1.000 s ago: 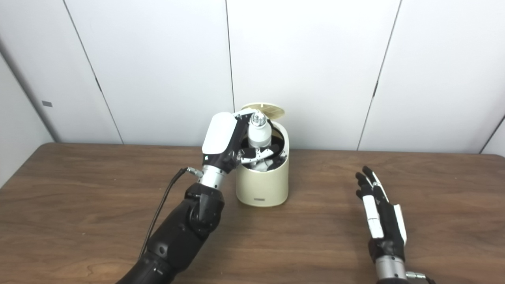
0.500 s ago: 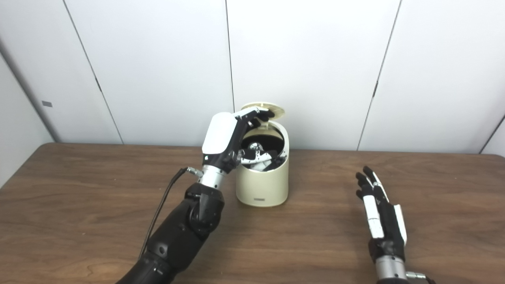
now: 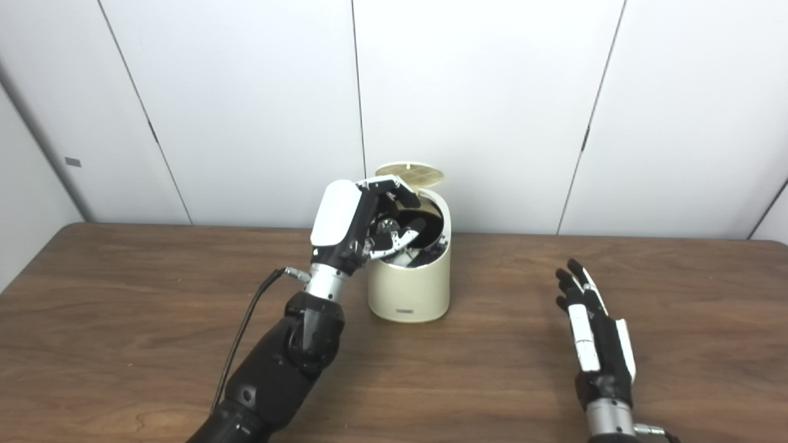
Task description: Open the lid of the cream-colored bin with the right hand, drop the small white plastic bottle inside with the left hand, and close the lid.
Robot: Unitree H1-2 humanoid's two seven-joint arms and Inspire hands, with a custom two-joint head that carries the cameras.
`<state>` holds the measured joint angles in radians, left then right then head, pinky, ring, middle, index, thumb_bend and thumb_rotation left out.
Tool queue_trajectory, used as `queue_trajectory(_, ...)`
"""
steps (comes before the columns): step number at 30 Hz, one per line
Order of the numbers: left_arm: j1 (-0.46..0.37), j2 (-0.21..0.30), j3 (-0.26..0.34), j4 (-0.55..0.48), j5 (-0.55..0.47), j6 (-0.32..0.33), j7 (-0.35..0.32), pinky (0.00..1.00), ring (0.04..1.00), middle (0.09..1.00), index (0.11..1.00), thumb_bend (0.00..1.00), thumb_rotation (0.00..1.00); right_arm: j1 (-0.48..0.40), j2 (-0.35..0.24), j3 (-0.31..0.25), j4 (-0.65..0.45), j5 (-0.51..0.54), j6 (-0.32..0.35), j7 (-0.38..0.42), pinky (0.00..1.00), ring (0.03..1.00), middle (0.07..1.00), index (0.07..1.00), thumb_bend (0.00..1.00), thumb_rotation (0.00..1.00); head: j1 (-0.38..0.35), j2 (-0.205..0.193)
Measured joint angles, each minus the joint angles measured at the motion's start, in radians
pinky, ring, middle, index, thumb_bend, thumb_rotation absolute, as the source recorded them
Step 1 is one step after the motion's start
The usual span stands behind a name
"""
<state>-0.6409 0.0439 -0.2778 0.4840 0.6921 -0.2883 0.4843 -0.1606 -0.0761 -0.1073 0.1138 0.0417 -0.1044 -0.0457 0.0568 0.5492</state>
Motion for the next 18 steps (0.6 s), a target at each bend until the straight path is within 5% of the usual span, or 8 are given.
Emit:
queue_trajectory(10, 0.014, 0.000, 0.020, -0.050, 0.007, -0.035, 0.074, 0.34, 0.398, 0.511, 0.507, 0.49, 0.00, -0.001, 0.000, 0.001, 0.001, 0.001, -0.002, 0.000, 0.89, 0.922, 0.886, 0.914, 0.63, 0.90, 0.002, 0.002)
queue_trajectory(18, 0.092, 0.011, 0.093, -0.285, -0.120, 0.005, -0.075, 0.35, 0.422, 0.511, 0.482, 0.48, 0.00, -0.001, -0.001, 0.001, 0.001, -0.007, -0.002, -0.003, 0.89, 0.918, 0.880, 0.903, 0.59, 0.91, 0.000, 0.005)
